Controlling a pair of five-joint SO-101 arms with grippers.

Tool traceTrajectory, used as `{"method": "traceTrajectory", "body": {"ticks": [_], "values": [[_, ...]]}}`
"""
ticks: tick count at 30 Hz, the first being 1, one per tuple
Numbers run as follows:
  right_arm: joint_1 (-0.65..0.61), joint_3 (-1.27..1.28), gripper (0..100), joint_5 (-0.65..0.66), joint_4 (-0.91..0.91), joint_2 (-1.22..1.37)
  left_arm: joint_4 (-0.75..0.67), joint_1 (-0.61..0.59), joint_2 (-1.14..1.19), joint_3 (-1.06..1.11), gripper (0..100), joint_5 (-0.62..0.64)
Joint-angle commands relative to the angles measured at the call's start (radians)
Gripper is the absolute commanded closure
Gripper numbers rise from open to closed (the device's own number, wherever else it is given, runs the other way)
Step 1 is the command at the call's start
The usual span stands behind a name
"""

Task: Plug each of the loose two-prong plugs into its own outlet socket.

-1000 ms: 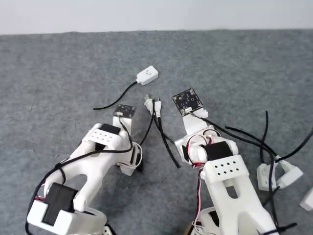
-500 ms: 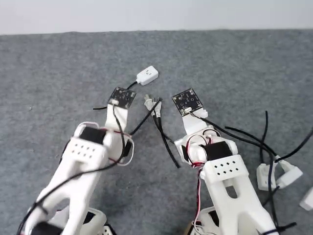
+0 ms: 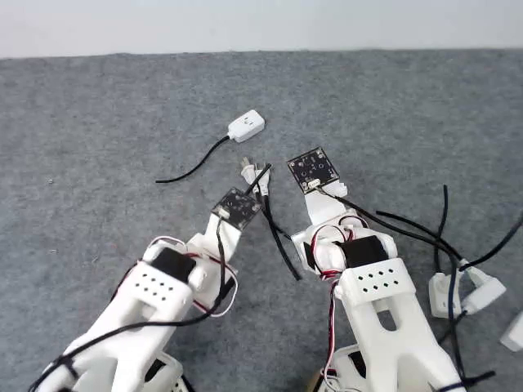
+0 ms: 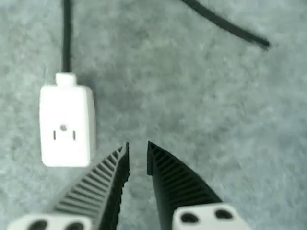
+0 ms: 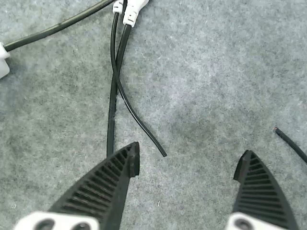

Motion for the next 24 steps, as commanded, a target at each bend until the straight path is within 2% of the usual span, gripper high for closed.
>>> {"method": "traceTrajectory", "body": {"ticks": [1,4,8,15,20,24], "values": [[0.004,-0.011,68.1,-0.005,-0.018,-0.025,-0.052,-0.087,0.114,-0.073,86,-0.008],[0.004,-0.011,68.1,-0.005,-0.018,-0.025,-0.058,-0.155,0.226,-0.145,80,-0.009],[0.004,-0.011,68.1,-0.005,-0.018,-0.025,-0.120,-0.210,0.324,-0.193,79,-0.017],[0.004,-0.011,68.1,-0.005,-0.018,-0.025,-0.144,-0.216,0.351,-0.199,79,-0.018],[0.004,-0.011,68.1,-0.005,-0.018,-0.025,-0.107,-0.219,0.350,-0.249,79,-0.023],[0.004,-0.011,68.1,-0.005,-0.015,-0.025,-0.052,-0.276,0.350,-0.320,79,-0.143]]}}
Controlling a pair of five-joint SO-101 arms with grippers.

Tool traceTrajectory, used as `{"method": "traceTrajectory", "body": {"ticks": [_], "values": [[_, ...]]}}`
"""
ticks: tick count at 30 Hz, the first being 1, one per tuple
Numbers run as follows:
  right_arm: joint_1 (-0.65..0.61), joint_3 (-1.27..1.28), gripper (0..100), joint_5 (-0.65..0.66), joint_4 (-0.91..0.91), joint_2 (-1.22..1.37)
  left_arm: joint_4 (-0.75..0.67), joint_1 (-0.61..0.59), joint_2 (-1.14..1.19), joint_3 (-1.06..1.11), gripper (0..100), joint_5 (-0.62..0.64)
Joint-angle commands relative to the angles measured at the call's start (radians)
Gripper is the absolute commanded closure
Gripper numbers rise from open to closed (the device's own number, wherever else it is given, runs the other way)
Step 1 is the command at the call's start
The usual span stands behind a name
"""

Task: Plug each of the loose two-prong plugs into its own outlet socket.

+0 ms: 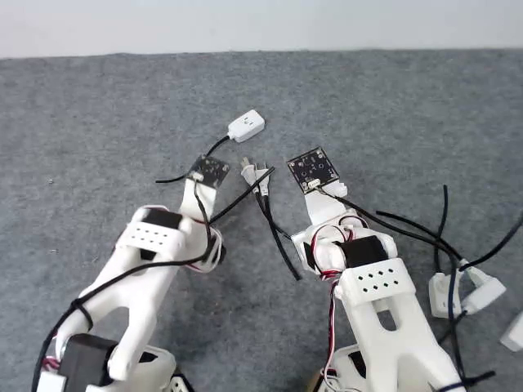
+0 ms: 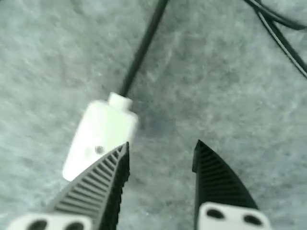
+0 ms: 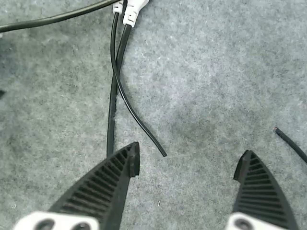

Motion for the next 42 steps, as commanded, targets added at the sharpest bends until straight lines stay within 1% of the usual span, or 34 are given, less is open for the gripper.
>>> {"method": "traceTrajectory", "body": {"ticks": [1,4,7,13,23,27,42], "values": [[0.004,-0.011,68.1,-0.005,-0.015,-0.025,0.031,-0.066,0.000,-0.088,79,-0.107],[0.004,-0.011,68.1,-0.005,-0.015,-0.025,0.028,-0.121,0.008,-0.097,79,-0.216],[0.004,-0.011,68.1,-0.005,-0.015,-0.025,0.028,-0.124,0.012,-0.079,79,-0.261],[0.004,-0.011,68.1,-0.005,-0.015,-0.025,-0.049,-0.124,0.012,-0.031,79,-0.262],[0.004,-0.011,68.1,-0.005,-0.015,-0.025,-0.058,-0.107,0.012,0.018,79,-0.264],[0.004,-0.011,68.1,-0.005,-0.015,-0.025,-0.095,-0.107,0.014,0.036,79,-0.264],[0.004,-0.011,68.1,-0.005,-0.013,-0.025,-0.055,-0.115,0.014,0.039,79,-0.267]]}}
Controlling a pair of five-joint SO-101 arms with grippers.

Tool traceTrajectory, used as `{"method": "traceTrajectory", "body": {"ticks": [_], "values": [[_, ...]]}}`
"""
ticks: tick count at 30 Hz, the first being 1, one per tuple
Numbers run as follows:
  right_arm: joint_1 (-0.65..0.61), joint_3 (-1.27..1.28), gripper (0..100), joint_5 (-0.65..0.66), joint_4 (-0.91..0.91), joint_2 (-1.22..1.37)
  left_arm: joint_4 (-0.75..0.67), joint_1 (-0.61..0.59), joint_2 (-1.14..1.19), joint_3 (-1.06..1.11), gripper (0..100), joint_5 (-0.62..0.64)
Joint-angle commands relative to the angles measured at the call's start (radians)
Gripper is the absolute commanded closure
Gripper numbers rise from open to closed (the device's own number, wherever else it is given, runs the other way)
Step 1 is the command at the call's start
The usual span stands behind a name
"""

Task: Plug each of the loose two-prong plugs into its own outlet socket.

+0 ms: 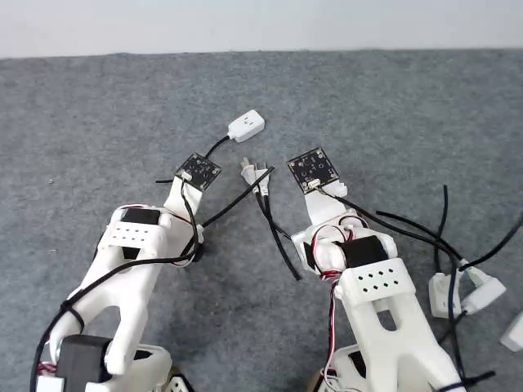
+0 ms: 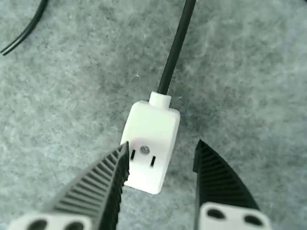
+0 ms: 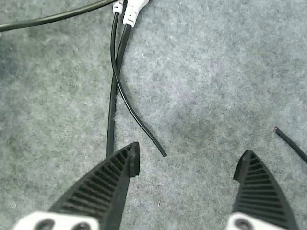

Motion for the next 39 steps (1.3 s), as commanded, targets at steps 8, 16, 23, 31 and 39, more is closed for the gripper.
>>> {"method": "traceTrajectory", "body": {"ticks": [8,16,23,31,39], "values": [[0.002,-0.011,68.1,-0.005,-0.015,-0.025,0.020,0.005,-0.006,0.001,79,0.000],[0.002,-0.011,68.1,-0.005,-0.015,-0.025,0.031,0.021,0.000,-0.018,79,0.002],[0.002,-0.011,68.1,-0.005,-0.018,-0.025,0.095,0.063,-0.006,-0.021,79,0.000],[0.002,-0.011,68.1,-0.005,-0.013,-0.025,0.031,0.038,0.002,-0.022,79,0.002],[0.002,-0.011,68.1,-0.005,-0.013,-0.025,0.029,0.029,0.002,-0.021,79,-0.003]]}}
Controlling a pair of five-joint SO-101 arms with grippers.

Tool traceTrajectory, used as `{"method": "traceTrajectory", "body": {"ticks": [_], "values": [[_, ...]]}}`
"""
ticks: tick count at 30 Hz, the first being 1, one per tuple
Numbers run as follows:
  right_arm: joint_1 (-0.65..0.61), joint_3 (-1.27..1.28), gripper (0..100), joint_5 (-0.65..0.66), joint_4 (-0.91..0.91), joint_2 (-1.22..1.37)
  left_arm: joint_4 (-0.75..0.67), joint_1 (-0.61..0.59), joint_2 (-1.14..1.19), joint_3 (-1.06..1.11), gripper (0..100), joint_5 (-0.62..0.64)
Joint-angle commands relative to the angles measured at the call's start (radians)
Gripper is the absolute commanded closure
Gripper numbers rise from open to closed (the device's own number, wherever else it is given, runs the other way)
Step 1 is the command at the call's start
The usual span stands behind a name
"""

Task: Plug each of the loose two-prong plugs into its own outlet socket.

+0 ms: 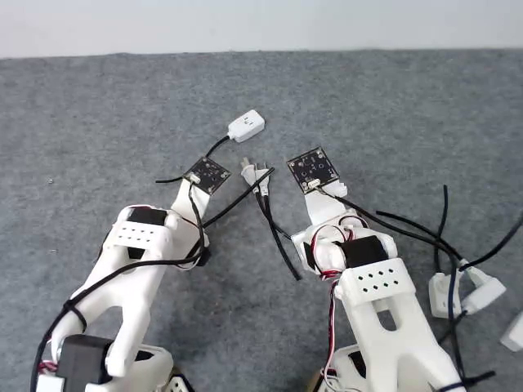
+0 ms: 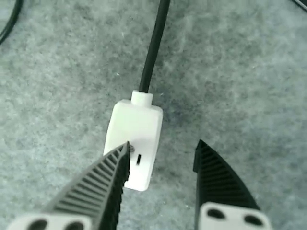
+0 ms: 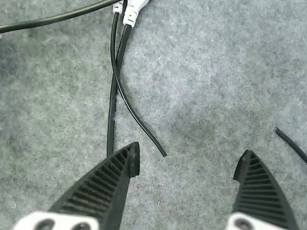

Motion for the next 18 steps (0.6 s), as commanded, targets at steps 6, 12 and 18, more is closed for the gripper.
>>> {"method": "traceTrajectory", "body": {"ticks": [6,12,18], "values": [[0.004,-0.011,68.1,-0.005,-0.013,-0.025,-0.014,-0.014,0.003,-0.012,79,-0.005],[0.004,-0.011,68.1,-0.005,-0.013,-0.025,-0.061,-0.032,0.005,0.007,79,-0.003],[0.004,-0.011,68.1,-0.005,-0.013,-0.025,-0.064,-0.041,0.005,0.010,79,-0.005]]}}
